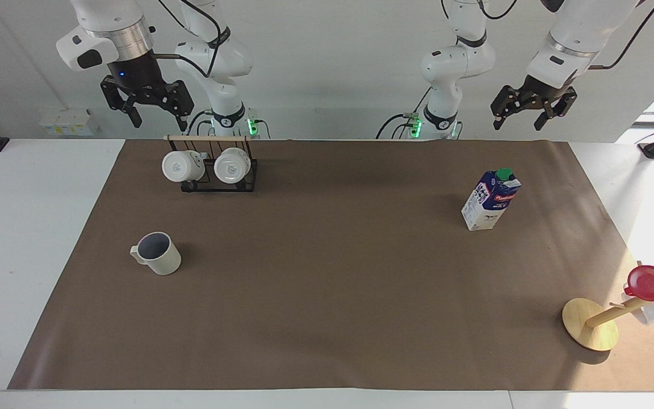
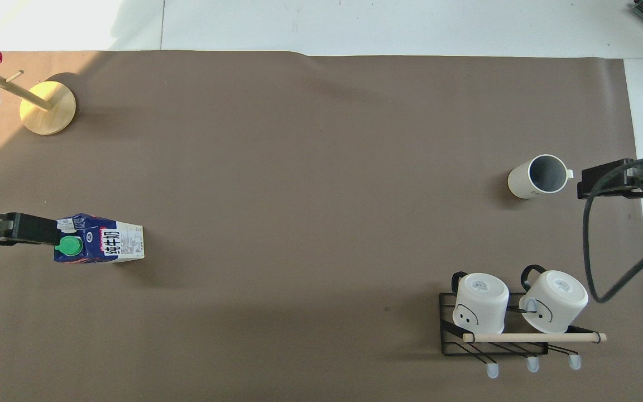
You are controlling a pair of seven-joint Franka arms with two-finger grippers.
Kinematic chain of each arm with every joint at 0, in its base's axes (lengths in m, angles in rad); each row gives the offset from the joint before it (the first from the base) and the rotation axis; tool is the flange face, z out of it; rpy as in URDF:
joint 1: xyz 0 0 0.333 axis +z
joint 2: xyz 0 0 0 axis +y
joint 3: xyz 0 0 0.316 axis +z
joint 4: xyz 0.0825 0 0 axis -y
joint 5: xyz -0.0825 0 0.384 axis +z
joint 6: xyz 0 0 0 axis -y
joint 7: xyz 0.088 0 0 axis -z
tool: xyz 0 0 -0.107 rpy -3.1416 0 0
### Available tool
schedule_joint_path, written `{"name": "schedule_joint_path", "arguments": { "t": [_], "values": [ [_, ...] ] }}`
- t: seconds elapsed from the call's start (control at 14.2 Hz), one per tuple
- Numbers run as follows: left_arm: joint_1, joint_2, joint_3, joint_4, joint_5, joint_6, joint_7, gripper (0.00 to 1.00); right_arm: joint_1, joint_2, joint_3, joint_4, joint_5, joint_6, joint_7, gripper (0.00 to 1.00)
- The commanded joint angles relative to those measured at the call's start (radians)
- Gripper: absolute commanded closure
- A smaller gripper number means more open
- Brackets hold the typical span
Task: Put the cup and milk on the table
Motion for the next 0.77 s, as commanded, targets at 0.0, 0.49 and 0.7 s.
{"name": "schedule_joint_path", "arguments": {
  "t": [0.0,0.49,0.7],
  "values": [
    [0.004,0.005,0.000,0.017,0.003,-0.020,-0.003,0.00,-0.011,-0.009,0.003,-0.008,0.013,0.001,-0.032,0.00],
    [-0.080,0.004,0.069,0.014,0.003,-0.027,-0.011,0.00,-0.025,-0.009,-0.007,-0.008,0.021,-0.004,-0.023,0.00],
    [-0.163,0.007,0.172,0.014,0.003,-0.021,-0.002,0.00,-0.026,-0.009,-0.007,-0.008,0.021,-0.004,-0.023,0.00]
  ]
}}
